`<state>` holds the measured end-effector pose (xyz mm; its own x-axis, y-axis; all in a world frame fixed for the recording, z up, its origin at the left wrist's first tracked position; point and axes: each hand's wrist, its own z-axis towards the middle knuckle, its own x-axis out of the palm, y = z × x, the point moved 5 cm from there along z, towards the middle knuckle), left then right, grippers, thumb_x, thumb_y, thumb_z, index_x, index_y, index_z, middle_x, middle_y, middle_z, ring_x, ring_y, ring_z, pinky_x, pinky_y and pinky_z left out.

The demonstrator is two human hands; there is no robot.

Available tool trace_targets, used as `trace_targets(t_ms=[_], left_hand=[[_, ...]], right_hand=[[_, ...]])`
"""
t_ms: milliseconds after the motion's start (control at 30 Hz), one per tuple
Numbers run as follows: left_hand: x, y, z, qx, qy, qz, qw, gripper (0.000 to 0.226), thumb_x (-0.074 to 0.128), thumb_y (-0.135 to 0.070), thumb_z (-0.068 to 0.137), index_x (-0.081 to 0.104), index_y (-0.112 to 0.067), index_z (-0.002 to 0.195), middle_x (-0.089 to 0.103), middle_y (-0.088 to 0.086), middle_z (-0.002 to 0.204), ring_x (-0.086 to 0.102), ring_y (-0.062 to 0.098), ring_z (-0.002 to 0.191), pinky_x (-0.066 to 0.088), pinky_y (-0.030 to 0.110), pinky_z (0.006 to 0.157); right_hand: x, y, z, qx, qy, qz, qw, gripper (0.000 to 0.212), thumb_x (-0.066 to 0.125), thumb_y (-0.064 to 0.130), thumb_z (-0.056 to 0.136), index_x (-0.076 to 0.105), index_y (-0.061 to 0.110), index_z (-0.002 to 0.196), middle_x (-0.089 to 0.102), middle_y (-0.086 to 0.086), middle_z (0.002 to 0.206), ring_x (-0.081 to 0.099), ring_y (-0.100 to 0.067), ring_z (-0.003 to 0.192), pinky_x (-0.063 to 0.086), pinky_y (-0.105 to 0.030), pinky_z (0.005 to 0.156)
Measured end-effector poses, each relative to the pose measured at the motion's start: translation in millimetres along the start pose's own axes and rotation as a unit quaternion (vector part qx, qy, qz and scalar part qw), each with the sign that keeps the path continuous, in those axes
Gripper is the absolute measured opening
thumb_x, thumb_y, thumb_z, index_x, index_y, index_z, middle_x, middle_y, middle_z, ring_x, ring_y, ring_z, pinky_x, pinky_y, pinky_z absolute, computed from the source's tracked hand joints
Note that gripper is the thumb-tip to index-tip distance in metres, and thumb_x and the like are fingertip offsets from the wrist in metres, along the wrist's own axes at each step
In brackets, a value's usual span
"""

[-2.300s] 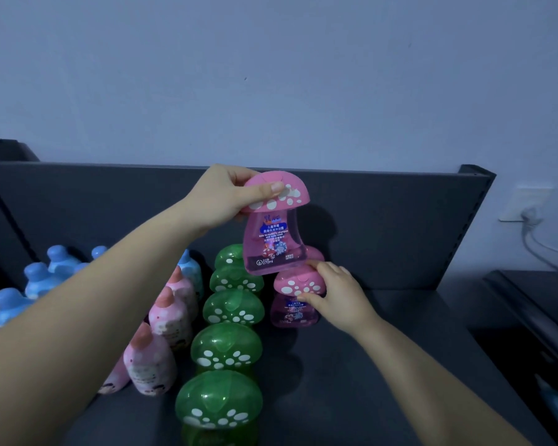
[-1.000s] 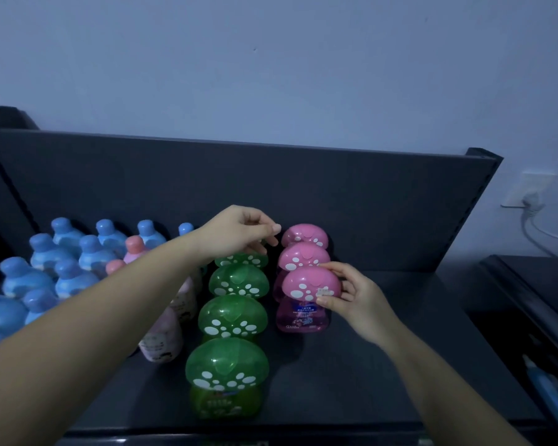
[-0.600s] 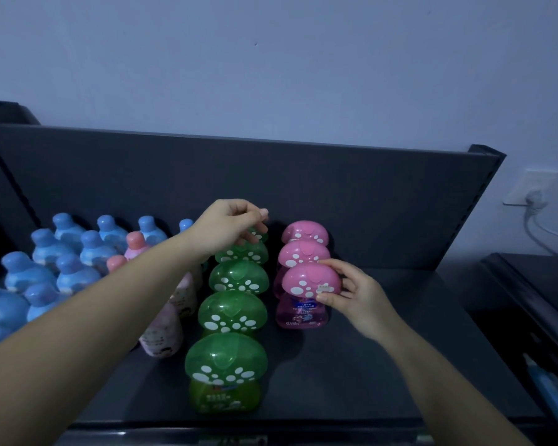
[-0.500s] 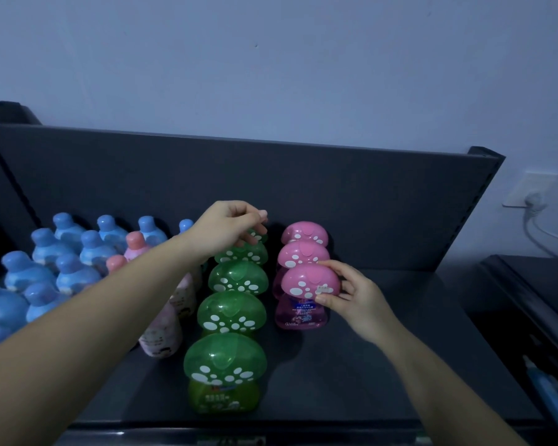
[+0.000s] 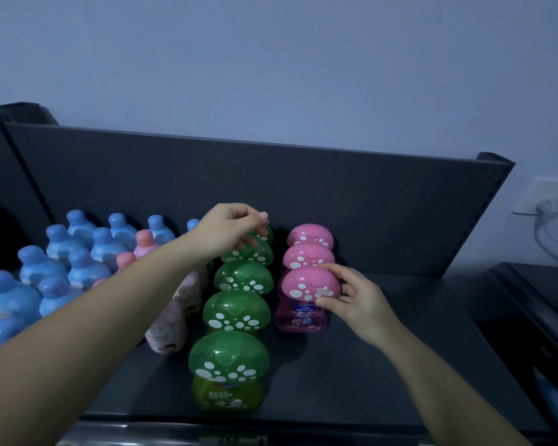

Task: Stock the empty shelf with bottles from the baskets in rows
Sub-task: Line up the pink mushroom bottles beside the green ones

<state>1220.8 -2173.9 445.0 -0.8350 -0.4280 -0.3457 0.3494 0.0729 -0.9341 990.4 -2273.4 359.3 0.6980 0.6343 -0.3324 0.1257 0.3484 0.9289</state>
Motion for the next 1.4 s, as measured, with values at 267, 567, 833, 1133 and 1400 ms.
trace_targets(t_ms=[267,567,833,1133,1400], left_hand=[[-7,3,-5,-0.007,-0.006,0.012,1.000,0.028,0.057,-0.032,0.098,0.069,-0.006,0.099,0.075,0.005,0.098,0.068,0.010,0.070,0.050,0.020,0.061],[-2,-2,-8,-0.008,-0.002,0.011,1.000,0.028,0.056,-0.031,0.098,0.068,-0.006,0.100,0.074,0.005,0.098,0.068,0.009,0.068,0.049,0.023,0.064],[-4,-2,-9,-0.001,0.005,0.047,0.999,0.022,0.061,-0.027,0.096,0.069,-0.007,0.099,0.074,0.002,0.094,0.068,0.011,0.072,0.050,0.024,0.064],[-14,7,-13,0.068,-0.001,0.411,0.909,0.036,0.065,-0.040,0.089,0.062,-0.022,0.119,0.059,-0.010,0.106,0.061,0.012,0.097,0.048,0.032,0.090],[-32,-4,-38,0.050,-0.044,0.616,0.785,0.079,0.051,-0.037,0.092,0.010,-0.018,0.156,0.004,0.002,0.165,0.005,0.021,0.151,0.014,0.043,0.120]], right_hand=[[-4,-1,4,0.005,0.010,-0.015,1.000,0.056,0.081,0.005,0.078,0.060,0.032,0.121,0.064,-0.005,0.120,0.069,-0.010,0.099,0.055,-0.020,0.081],[-2,2,4,0.001,0.019,-0.043,0.999,0.054,0.081,0.009,0.078,0.059,0.031,0.123,0.061,-0.002,0.123,0.067,-0.008,0.102,0.055,-0.023,0.085],[-16,27,7,-0.010,0.039,-0.225,0.974,0.064,0.076,0.040,0.082,0.044,0.039,0.137,0.045,0.021,0.126,0.051,0.004,0.112,0.045,-0.018,0.090],[-13,76,30,-0.071,0.064,-0.423,0.901,0.072,0.059,0.058,0.087,0.031,0.032,0.148,0.034,0.012,0.150,0.040,-0.015,0.133,0.040,-0.037,0.107],[21,113,58,-0.144,0.037,-0.599,0.786,0.084,0.053,0.047,0.095,0.002,0.021,0.157,0.002,0.002,0.165,0.006,-0.022,0.151,0.014,-0.047,0.121]])
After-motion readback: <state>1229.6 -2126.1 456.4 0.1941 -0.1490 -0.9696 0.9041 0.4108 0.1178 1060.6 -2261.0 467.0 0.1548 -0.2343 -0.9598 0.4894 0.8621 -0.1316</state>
